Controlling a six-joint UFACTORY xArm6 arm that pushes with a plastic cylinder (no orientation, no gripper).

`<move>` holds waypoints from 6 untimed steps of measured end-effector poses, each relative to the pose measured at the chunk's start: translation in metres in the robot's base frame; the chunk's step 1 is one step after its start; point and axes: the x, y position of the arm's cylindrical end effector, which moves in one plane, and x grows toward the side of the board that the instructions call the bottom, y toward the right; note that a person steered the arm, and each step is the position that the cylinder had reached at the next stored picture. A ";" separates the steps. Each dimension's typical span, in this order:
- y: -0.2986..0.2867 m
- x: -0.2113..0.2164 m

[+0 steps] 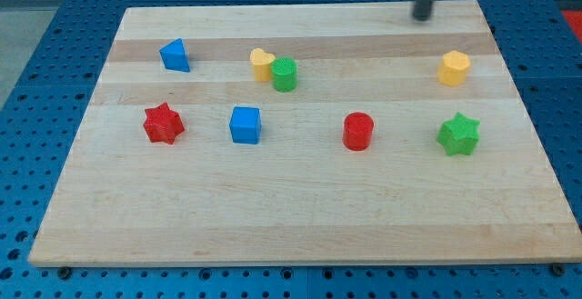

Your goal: Move the hexagon vertical to the red circle

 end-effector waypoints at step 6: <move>-0.132 0.098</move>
